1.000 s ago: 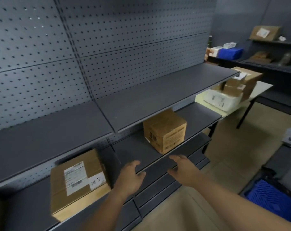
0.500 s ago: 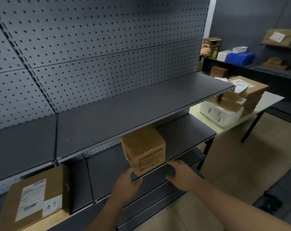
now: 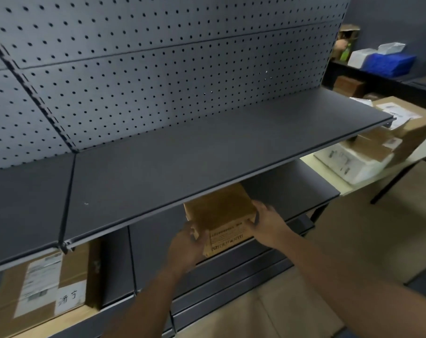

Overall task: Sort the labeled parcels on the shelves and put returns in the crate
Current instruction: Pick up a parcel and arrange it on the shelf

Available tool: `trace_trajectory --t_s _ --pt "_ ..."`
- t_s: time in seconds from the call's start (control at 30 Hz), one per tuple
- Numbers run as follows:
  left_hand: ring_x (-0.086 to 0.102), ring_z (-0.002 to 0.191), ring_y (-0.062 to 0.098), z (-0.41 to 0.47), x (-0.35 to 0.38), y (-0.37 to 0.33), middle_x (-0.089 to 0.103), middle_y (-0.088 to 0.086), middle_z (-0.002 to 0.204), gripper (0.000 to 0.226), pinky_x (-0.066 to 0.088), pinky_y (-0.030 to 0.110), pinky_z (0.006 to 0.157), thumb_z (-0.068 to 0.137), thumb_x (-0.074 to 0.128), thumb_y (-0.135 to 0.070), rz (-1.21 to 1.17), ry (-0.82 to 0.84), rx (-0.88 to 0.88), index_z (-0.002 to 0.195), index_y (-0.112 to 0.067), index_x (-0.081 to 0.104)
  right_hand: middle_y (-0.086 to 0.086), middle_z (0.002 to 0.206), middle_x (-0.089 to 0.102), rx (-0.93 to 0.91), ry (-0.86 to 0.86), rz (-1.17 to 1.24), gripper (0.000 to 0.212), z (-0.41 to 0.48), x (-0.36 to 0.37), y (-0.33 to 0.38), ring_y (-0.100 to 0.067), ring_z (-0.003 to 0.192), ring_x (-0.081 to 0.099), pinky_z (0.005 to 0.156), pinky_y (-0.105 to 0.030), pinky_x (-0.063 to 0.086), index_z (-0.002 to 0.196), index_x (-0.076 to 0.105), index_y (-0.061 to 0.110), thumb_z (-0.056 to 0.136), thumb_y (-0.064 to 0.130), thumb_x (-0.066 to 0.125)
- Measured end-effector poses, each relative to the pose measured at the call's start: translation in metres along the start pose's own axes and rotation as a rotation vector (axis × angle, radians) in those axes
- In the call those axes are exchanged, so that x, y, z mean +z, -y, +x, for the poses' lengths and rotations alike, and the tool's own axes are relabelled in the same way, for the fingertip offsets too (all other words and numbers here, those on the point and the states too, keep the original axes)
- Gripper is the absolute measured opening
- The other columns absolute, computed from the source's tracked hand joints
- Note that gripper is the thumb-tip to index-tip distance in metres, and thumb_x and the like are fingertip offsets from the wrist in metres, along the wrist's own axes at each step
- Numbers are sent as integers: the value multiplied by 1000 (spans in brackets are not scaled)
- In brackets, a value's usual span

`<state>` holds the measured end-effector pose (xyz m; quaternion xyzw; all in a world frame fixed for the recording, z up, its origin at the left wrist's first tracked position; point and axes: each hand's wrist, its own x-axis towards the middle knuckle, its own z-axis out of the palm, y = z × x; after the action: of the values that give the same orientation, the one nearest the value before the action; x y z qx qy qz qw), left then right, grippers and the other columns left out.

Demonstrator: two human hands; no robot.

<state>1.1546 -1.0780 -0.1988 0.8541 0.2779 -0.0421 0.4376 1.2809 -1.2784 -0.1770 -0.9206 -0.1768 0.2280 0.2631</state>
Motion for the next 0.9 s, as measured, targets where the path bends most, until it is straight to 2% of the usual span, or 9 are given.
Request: trace_trajectory --t_s 0.1,0.2,0.33,0.43,0.5,0.6,0.7,0.83,0.9 --pt "65 109 26 27 4 4 60 13 138 52 48 27 79 103 53 -46 -4 -41 -61 143 -12 44 -11 160 31 38 -22 8 77 23 1 5 -30 141 43 108 -38 42 163 14 22 103 43 55" --pt "58 126 34 50 12 12 56 14 144 62 44 35 93 103 51 -50 -36 -47 -149 150 -12 38 -11 164 28 93 -22 29 83 46 4 7 -33 143 42 108 -39 42 165 8 21 102 49 55" --pt "61 123 31 69 27 20 59 9 142 62 48 37 98 101 56 -49 -205 -58 -232 149 -13 41 -12 156 40 141 -16 56 82 73 9 5 -36 134 50 101 -39 48 164 17 19 100 52 56" --pt "64 96 18 74 35 21 66 1 124 49 48 31 81 100 59 -45 -361 -84 -251 140 -18 48 -7 127 59 165 15 132 62 84 14 -3 -29 107 62 85 -37 51 149 42 17 99 50 59" --pt "63 83 13 75 38 23 66 -4 109 45 46 28 70 100 61 -43 -390 -111 -247 137 -20 50 0 112 61 167 18 243 51 84 14 -9 -20 92 62 83 -39 53 137 53 21 97 50 64" --pt "67 84 19 70 38 26 68 -7 98 32 54 34 69 97 66 -37 -478 -148 -273 123 -26 51 1 120 65 117 6 351 52 86 18 -16 -23 103 65 92 -42 57 135 57 23 92 48 71" --pt "67 89 20 52 39 22 69 -4 104 29 55 36 74 96 68 -31 -541 -178 -286 120 -25 52 2 120 62 52 9 327 59 83 24 -23 -22 106 61 87 -34 49 141 54 18 92 45 72" --pt "69 106 23 24 34 29 70 -3 118 60 58 43 92 83 76 -37 -553 -231 -284 135 -18 51 -3 131 62 -24 44 309 69 75 35 -23 -29 116 61 91 -37 49 146 50 18 89 50 74" --pt "63 112 19 12 31 29 61 -6 125 64 54 36 91 90 75 -31 -517 -226 -287 144 -20 43 0 129 61 -29 55 335 73 69 42 -26 -30 118 60 95 -41 49 148 46 19 89 49 74"
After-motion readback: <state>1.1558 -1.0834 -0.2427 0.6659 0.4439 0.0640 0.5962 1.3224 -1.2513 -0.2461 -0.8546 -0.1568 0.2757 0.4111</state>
